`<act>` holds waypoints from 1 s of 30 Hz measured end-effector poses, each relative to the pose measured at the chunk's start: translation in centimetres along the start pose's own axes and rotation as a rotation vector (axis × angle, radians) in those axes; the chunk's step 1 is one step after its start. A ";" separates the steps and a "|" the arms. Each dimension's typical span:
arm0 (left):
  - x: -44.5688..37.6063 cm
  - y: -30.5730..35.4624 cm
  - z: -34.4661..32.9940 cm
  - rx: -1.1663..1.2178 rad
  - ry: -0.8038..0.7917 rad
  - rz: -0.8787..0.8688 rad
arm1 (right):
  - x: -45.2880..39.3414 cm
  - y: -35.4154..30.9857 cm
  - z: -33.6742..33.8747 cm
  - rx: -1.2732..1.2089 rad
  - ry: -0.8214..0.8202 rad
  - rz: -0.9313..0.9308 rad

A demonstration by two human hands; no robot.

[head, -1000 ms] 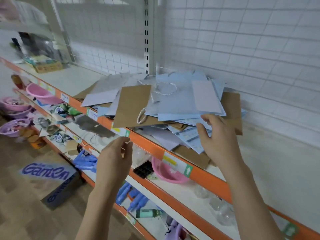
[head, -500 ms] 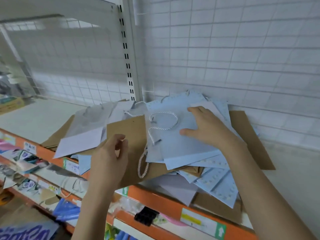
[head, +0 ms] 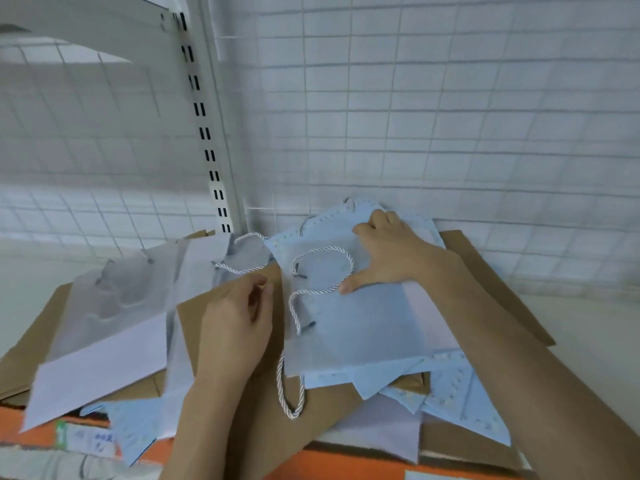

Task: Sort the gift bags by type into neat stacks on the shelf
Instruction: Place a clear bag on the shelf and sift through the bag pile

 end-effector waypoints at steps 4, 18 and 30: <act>-1.8 -1.1 -0.4 0.061 -0.079 -0.088 | 0.6 -0.3 2.0 0.084 0.253 -0.092; -3.9 -12.1 6.1 0.181 -0.095 -0.125 | 3.7 -9.8 1.4 -0.153 0.646 -0.339; -1.4 -25.6 11.4 -0.265 -0.311 0.450 | 2.7 -15.1 -4.0 -0.375 0.566 -0.511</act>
Point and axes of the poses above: each hand's wrist, its own x-axis away from the middle knuckle, its own z-axis out of the back of the hand, y = z × x, the point moved 8 cm from there along -x, towards the middle knuckle, and after that the axes turned 5 degrees about -y, right-handed, at the moved point
